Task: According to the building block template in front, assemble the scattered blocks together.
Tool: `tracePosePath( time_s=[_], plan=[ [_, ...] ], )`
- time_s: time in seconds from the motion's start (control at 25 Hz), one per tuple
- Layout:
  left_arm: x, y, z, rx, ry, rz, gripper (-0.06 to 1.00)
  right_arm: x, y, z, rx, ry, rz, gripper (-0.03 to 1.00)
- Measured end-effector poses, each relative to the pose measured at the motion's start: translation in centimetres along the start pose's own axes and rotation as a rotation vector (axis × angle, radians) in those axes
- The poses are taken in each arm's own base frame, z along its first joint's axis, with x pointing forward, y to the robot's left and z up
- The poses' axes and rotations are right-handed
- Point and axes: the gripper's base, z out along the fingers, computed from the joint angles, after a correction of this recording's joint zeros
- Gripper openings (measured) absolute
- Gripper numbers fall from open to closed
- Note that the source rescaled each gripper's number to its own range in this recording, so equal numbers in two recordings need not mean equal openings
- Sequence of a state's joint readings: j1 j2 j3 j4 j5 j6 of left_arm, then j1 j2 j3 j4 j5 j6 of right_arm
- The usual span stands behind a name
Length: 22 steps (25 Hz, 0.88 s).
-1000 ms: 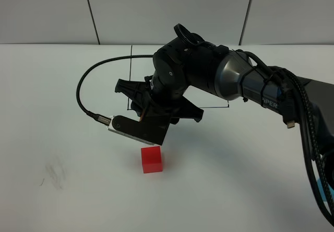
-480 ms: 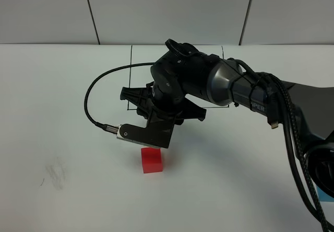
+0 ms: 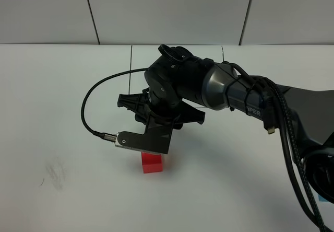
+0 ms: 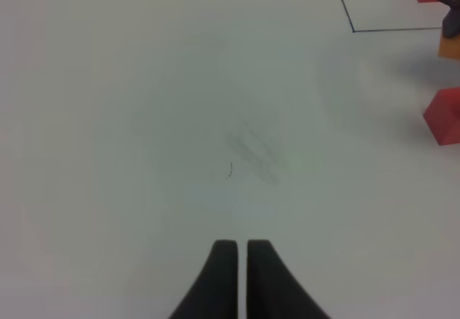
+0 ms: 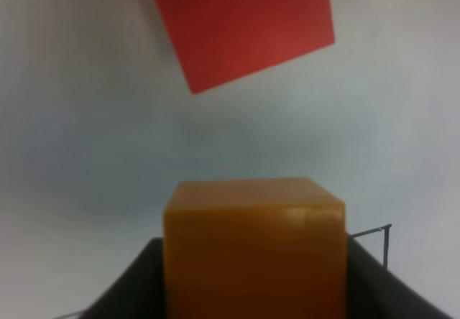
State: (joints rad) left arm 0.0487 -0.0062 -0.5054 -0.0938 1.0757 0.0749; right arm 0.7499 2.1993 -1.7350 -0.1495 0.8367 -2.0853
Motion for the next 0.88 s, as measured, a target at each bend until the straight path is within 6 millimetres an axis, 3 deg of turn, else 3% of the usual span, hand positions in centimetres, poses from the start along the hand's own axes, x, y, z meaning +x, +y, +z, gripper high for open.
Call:
tracePosePath(
  time_s=[0.56, 0.88],
  plan=[
    [0.0, 0.0, 0.0, 0.000, 0.000, 0.000, 0.00, -2.0, -1.2, 0.3, 0.005, -0.019, -0.045, 0.52],
    [0.0, 0.0, 0.0, 0.000, 0.000, 0.000, 0.00, -2.2, -1.1, 0.3, -0.012, -0.030, -0.046, 0.52]
  ],
)
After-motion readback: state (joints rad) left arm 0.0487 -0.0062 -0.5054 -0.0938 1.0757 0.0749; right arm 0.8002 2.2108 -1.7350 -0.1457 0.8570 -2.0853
